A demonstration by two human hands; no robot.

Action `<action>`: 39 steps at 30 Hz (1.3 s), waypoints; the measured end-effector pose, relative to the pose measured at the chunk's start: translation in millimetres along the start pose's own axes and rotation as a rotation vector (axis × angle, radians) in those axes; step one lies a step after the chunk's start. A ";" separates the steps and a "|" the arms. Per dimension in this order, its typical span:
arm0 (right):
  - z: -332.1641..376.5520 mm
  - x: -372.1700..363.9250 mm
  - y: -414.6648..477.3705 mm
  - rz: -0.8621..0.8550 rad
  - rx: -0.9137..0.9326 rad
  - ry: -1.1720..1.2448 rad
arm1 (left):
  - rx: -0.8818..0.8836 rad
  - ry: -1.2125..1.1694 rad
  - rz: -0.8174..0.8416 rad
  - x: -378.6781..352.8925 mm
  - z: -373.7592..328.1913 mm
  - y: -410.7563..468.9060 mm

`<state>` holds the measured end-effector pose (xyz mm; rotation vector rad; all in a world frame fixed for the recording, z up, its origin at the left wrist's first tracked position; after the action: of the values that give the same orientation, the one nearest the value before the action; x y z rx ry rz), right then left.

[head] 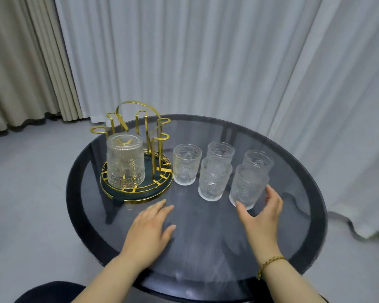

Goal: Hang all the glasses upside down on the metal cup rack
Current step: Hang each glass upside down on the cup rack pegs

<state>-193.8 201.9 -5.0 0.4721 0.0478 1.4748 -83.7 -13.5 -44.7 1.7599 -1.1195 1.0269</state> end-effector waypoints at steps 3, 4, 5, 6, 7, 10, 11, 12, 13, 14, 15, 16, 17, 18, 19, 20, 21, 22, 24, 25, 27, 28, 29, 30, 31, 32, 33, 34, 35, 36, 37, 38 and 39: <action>-31.8 -7.3 11.1 0.085 -0.177 -0.021 | 0.003 0.105 0.072 -14.2 -0.1 0.8; -37.6 -9.6 15.4 0.106 -0.197 -0.021 | 0.002 0.119 0.075 -15.9 -0.2 1.3; -40.8 -11.9 19.3 0.120 -0.199 -0.019 | 0.002 0.121 0.071 -15.9 0.0 1.4; -43.4 -14.1 23.5 0.127 -0.199 -0.020 | 0.001 0.122 0.067 -16.0 -0.3 1.6; -45.3 -16.8 26.9 0.131 -0.202 -0.032 | -0.002 0.125 0.063 -15.4 -0.6 1.8; -51.2 -21.4 35.4 0.105 -0.238 -0.086 | -0.002 0.132 0.065 -15.9 -1.5 2.3; -52.5 -21.7 37.7 0.086 -0.247 -0.105 | -0.001 0.129 0.065 -16.0 -1.5 2.4; -53.4 -21.8 39.5 0.072 -0.252 -0.117 | 0.000 0.128 0.064 -15.7 -1.6 2.5; -53.9 -21.8 40.7 0.062 -0.255 -0.122 | 0.002 0.126 0.063 -15.4 -1.4 2.5; -54.2 -21.4 41.7 0.052 -0.255 -0.121 | 0.003 0.124 0.064 -15.1 -1.4 2.6; -54.5 -21.0 42.1 0.045 -0.256 -0.114 | 0.005 0.121 0.066 -14.9 -1.1 2.7; -55.1 -20.1 42.0 0.040 -0.257 -0.101 | 0.006 0.120 0.072 -15.2 -1.0 2.8; -55.7 -18.8 41.4 0.040 -0.258 -0.083 | 0.007 0.121 0.081 -16.0 -1.2 3.0; -55.2 -17.8 39.7 0.044 -0.254 -0.060 | 0.010 0.123 0.090 -16.1 -1.0 2.5; -54.5 -15.7 37.3 0.047 -0.247 -0.029 | 0.013 0.120 0.099 -16.3 -0.9 2.3; -52.6 -12.8 34.6 0.050 -0.234 0.013 | 0.019 0.111 0.103 -16.0 -0.7 2.1; -49.3 -9.1 31.3 0.050 -0.215 0.062 | 0.026 0.097 0.102 -15.1 -0.2 1.3; -42.9 -5.4 28.3 0.051 -0.185 0.106 | 0.037 0.079 0.093 -11.9 1.8 -0.5; -25.6 3.9 25.6 0.068 -0.105 0.139 | 0.063 0.027 0.057 -4.0 8.2 -4.7; -12.9 6.8 25.5 0.096 -0.058 0.125 | 0.083 -0.004 0.026 2.5 14.3 -8.3; 16.9 10.3 28.3 0.183 0.040 0.066 | 0.132 -0.055 -0.051 16.5 30.2 -15.3; 34.2 7.8 29.5 0.242 0.086 0.034 | 0.174 -0.075 -0.093 25.0 42.8 -20.4; 49.6 6.3 31.7 0.300 0.118 0.006 | 0.220 -0.091 -0.129 31.6 55.1 -23.2; 64.2 3.4 33.8 0.354 0.137 -0.017 | 0.269 -0.105 -0.160 37.8 68.3 -25.5; 78.5 -2.0 35.7 0.404 0.150 -0.031 | 0.318 -0.117 -0.186 44.2 82.4 -27.7; 91.1 -6.9 38.2 0.444 0.155 -0.041 | 0.356 -0.123 -0.203 49.1 94.2 -27.6; 102.4 -12.1 41.7 0.476 0.161 -0.058 | 0.381 -0.127 -0.213 52.5 103.4 -25.4; 113.7 -20.0 44.9 0.505 0.173 -0.086 | 0.394 -0.131 -0.214 55.3 111.4 -22.2; 123.7 -27.7 48.5 0.531 0.185 -0.122 | 0.389 -0.130 -0.206 56.3 115.5 -17.0; 132.8 -36.4 51.8 0.560 0.198 -0.160 | 0.376 -0.133 -0.191 55.8 117.2 -11.4; 141.3 -47.1 54.7 0.593 0.213 -0.193 | 0.361 -0.137 -0.172 54.7 119.0 -5.8; 149.3 -58.2 56.8 0.621 0.232 -0.223 | 0.349 -0.131 -0.151 52.9 120.4 -0.9; 156.4 -66.4 58.1 0.642 0.256 -0.252 | 0.342 -0.109 -0.132 50.5 119.7 2.3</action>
<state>-206.8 96.2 139.6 0.9393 -0.1282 2.0336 -46.3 -137.9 -40.6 2.1522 -0.9170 1.1009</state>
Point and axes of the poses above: each hand's wrist, its own y-axis towards the middle knuckle, its own x-axis out of the back of the hand, z = x × y, the point moved 8 cm from there along y, towards the middle knuckle, and after that the axes turned 6 degrees about y, right-handed, at the moved point
